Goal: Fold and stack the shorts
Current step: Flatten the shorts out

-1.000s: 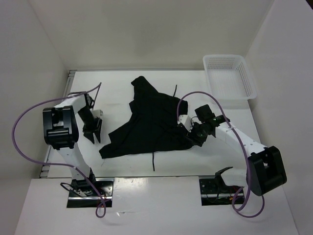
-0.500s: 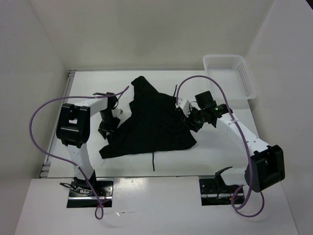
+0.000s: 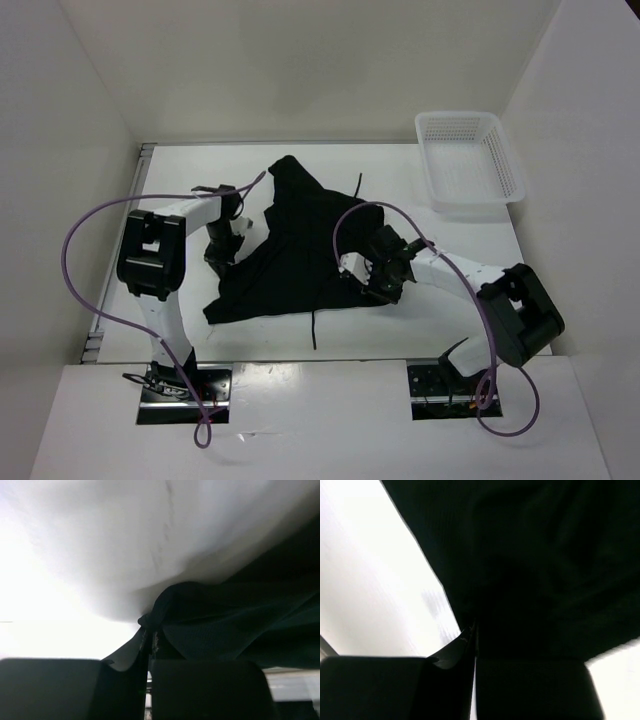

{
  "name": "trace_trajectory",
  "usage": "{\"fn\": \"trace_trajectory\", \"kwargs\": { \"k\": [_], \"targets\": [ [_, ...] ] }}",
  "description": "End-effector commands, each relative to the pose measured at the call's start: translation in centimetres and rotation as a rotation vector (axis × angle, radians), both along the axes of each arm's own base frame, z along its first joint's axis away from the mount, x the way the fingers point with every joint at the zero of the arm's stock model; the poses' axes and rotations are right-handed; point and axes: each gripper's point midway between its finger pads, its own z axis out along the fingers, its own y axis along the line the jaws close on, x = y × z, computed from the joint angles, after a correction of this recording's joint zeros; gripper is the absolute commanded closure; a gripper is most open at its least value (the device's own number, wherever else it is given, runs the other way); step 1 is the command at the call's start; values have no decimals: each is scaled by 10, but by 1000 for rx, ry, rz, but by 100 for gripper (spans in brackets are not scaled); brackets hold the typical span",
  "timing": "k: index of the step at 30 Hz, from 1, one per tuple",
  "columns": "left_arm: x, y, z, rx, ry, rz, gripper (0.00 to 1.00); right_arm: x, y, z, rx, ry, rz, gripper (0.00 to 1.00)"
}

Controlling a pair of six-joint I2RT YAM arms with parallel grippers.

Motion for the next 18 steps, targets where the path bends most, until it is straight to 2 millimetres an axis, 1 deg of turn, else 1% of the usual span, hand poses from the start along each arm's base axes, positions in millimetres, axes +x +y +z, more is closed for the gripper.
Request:
{"fn": "trace_trajectory", "kwargs": {
  "k": [1,3,4,5,6,7,8,9,10,11,12,13,14,15,16,17,18],
  "targets": [
    [58,7,22,43,-205,2,100,14,-4,-11,-44,-79,49,99],
    [80,29,41,102,-294,44,100,11,-6,-14,-56,-65,58,99],
    [88,36,46,126,-323,58,100,11,-6,-14,-55,-62,50,99],
    [94,49,50,181,-348,72,100,17,-6,-13,-57,-86,44,99],
    [99,60,46,208,-358,92,100,16,-6,-16,-74,-84,50,99],
    [94,67,38,232,-331,99,100,16,-9,-18,-84,-94,63,99],
    [93,69,32,242,-323,98,100,15,-12,-20,-99,-94,71,99],
    [87,74,19,248,-288,107,92,12,-14,-21,-105,-84,72,99],
    [83,78,13,251,-267,115,80,12,-14,-21,-105,-84,72,100],
    [85,78,9,251,-265,115,70,15,-10,-17,-88,-85,62,99],
    [87,78,9,250,-276,116,64,12,-8,-15,-82,-68,58,97],
    [93,81,12,250,-297,128,54,20,1,-2,-45,-81,29,94],
    [105,81,19,246,-343,134,48,22,11,6,-5,-71,19,88],
    [113,81,26,244,-369,138,45,22,16,17,19,-57,5,71],
    [127,77,39,221,-423,143,43,38,32,43,76,-91,-9,65],
    [153,68,69,179,-522,143,41,42,42,57,118,-80,-42,61],
    [166,50,83,77,-567,133,40,41,52,72,167,-58,-43,56]
  ]
}}
